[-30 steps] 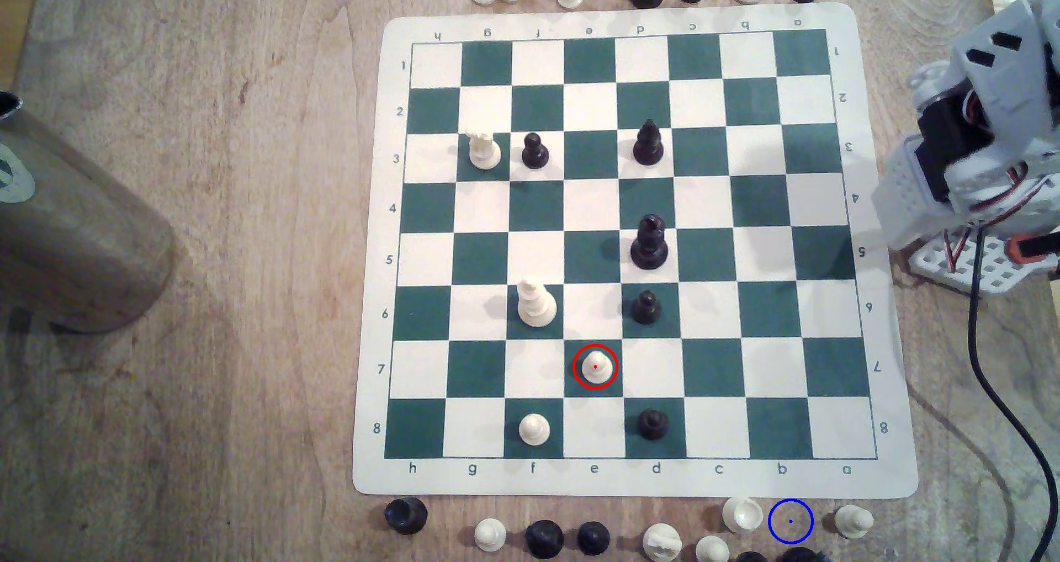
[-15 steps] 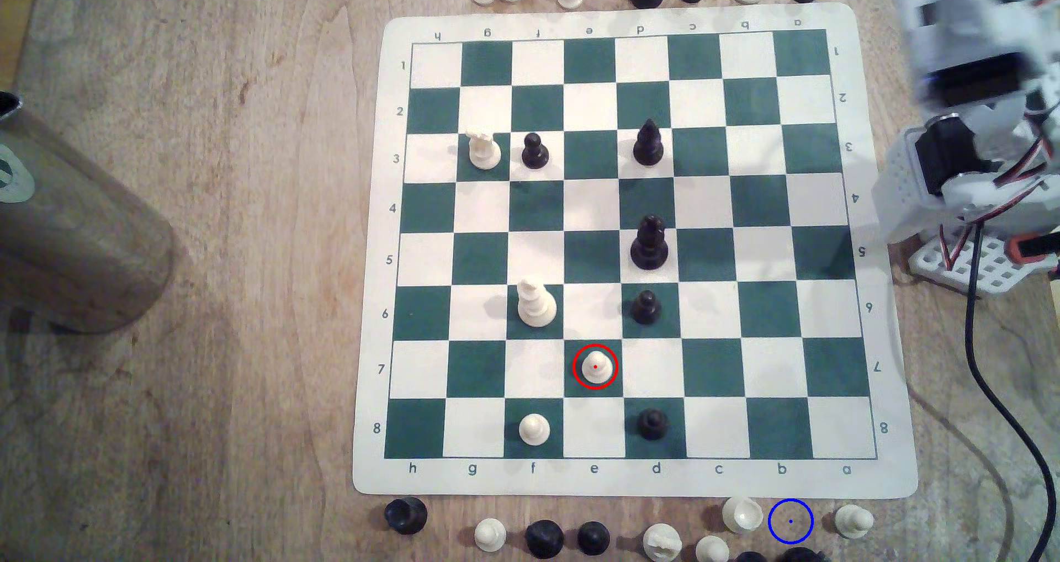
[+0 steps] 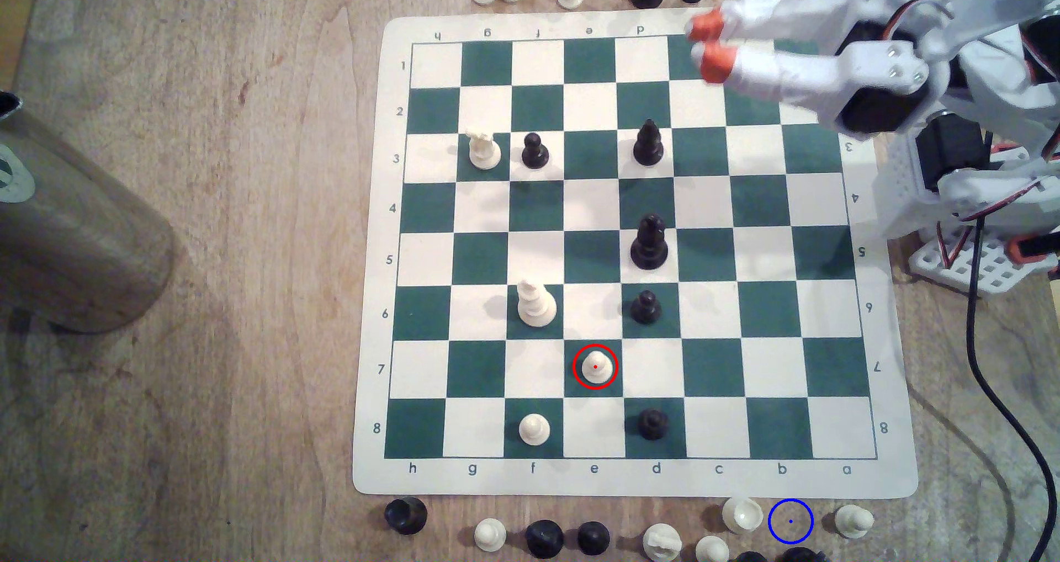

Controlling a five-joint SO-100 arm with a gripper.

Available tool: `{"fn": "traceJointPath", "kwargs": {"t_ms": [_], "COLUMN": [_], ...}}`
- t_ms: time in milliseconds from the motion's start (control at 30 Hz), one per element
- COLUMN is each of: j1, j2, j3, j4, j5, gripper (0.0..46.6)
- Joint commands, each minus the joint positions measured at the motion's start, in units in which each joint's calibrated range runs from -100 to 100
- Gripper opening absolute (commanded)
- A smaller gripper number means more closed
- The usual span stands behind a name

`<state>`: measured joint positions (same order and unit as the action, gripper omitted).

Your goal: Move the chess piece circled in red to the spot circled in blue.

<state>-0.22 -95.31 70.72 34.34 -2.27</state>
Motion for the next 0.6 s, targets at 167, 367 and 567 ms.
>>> {"fn": "traceJointPath", "kwargs": {"t_ms": [167, 367, 567], "j1": [-6.7, -10.2, -14.2], "j2": [11.7, 16.6, 26.3], "j3": [-15.6, -15.8, -19.7], "j4": [18.0, 21.8, 23.7], "j5": [0.7, 0.7, 0.4], "gripper": [9.9, 20.2, 21.7]}}
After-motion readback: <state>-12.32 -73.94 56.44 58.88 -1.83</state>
